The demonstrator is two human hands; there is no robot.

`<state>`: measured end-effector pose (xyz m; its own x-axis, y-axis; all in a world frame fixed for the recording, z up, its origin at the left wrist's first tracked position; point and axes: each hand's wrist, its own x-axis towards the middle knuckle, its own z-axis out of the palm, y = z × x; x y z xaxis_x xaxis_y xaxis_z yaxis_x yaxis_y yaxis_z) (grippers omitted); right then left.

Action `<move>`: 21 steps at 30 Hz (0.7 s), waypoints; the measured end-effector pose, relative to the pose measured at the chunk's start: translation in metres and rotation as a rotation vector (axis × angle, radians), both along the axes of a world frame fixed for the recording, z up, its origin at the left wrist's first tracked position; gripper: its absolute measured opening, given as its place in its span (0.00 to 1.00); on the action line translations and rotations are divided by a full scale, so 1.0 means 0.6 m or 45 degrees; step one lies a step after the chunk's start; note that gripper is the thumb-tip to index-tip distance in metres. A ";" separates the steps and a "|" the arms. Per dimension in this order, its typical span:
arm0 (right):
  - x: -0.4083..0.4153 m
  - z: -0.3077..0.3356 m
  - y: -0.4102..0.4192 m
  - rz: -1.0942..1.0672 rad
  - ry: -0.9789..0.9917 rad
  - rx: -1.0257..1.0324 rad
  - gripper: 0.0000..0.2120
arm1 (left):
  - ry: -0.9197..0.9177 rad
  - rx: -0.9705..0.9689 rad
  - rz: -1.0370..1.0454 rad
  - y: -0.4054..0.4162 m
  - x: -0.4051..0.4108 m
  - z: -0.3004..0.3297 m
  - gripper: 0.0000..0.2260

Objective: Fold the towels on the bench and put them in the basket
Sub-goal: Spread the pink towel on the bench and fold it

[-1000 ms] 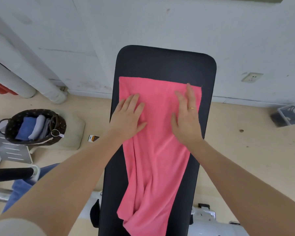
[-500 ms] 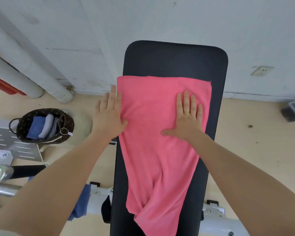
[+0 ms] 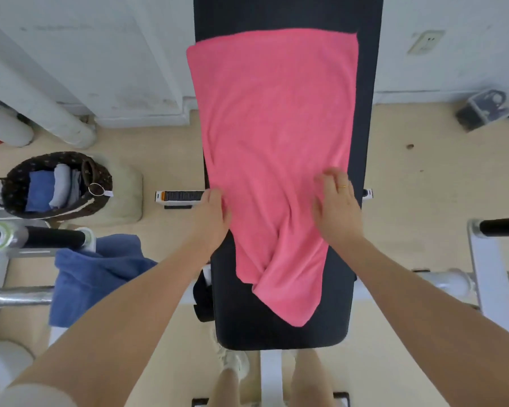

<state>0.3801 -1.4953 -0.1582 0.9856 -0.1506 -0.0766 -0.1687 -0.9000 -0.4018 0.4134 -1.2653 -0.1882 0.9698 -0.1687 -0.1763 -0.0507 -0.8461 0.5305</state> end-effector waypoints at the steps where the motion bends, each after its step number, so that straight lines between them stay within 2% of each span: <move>1: -0.038 -0.013 -0.001 0.031 0.091 -0.031 0.18 | 0.001 -0.066 0.070 0.002 -0.004 -0.005 0.12; 4: -0.120 -0.052 0.015 0.300 0.247 -0.209 0.21 | 0.033 -0.177 0.225 0.003 -0.035 -0.017 0.09; 7: -0.131 -0.064 0.067 0.543 0.220 -0.252 0.28 | 0.330 -0.330 0.394 0.003 -0.096 -0.047 0.11; 10: -0.124 -0.077 0.094 0.494 0.342 -0.167 0.30 | 0.554 -0.503 0.540 -0.019 -0.157 -0.061 0.11; 13: -0.132 -0.106 0.087 0.473 0.371 -0.165 0.32 | 0.692 -0.618 0.536 -0.037 -0.183 -0.075 0.08; 17: -0.136 -0.121 0.056 0.560 0.435 -0.163 0.38 | 0.674 -0.700 0.514 -0.029 -0.188 -0.068 0.02; 18: -0.135 -0.121 0.053 0.581 0.453 -0.152 0.40 | 0.668 -0.747 0.542 -0.019 -0.190 -0.066 0.04; 21: -0.132 -0.121 0.049 0.604 0.508 -0.109 0.44 | 0.690 -1.040 0.629 0.013 -0.200 -0.051 0.05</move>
